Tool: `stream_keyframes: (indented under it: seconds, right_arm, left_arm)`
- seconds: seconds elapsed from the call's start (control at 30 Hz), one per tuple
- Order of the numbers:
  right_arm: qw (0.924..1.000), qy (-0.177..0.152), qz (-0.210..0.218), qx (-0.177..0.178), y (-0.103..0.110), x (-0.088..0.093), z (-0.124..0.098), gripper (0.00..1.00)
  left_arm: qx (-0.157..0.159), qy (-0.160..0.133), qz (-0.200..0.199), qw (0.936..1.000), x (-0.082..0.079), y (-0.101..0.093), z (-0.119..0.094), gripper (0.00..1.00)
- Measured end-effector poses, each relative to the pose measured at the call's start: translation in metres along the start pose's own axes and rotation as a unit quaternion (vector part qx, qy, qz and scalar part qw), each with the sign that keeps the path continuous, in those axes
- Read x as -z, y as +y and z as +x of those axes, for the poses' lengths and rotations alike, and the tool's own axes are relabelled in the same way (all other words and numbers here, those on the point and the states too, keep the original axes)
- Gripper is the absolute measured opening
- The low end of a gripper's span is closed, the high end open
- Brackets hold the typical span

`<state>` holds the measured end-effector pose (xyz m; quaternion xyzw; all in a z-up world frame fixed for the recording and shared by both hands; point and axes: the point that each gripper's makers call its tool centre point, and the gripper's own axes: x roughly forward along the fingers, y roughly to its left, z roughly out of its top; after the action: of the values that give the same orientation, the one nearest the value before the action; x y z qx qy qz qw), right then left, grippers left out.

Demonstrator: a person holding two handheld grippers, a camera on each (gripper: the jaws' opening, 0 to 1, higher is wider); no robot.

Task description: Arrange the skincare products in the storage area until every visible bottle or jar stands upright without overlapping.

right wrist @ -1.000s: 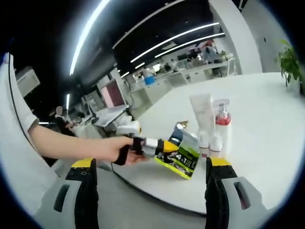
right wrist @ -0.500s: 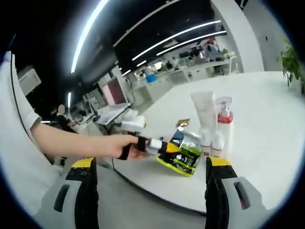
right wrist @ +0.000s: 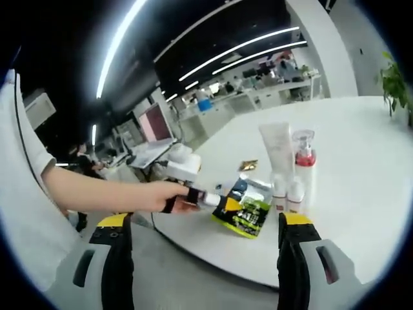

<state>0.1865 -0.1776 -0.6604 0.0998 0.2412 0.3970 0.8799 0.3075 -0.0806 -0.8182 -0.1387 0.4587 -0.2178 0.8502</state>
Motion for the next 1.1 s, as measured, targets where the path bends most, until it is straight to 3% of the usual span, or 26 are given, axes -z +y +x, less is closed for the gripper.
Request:
stream_keyframes:
  seconds: [0.37,0.53,0.67,0.8,0.97,1.1]
  right_arm:
    - [1.0000,0.000,0.001,0.000,0.000,0.000,-0.001,0.93]
    - [1.0000,0.000,0.003,-0.001,0.000,0.000,0.000,0.92]
    - [1.0000,-0.001,0.004,-0.001,0.000,0.000,0.000,0.92]
    - [1.0000,0.000,0.005,-0.002,0.000,0.000,0.000,0.92]
    - [1.0000,0.001,0.006,-0.001,0.000,0.000,0.000,0.92]
    - [1.0000,0.000,0.007,0.000,-0.001,0.000,0.000,0.92]
  left_arm:
    - [-0.051,0.007,0.083,0.9953,0.000,0.015,0.000,0.23]
    - [-0.083,0.007,0.133,0.9875,0.000,0.016,-0.006,0.27]
    - [-0.072,-0.023,0.188,0.9792,-0.019,0.004,-0.008,0.28]
    - [-0.047,-0.025,0.267,0.9623,-0.017,-0.019,-0.003,0.38]
    - [-0.053,0.010,0.269,0.9615,-0.002,-0.014,0.006,0.37]
    - [-0.059,0.017,0.272,0.9603,0.003,-0.014,0.013,0.33]
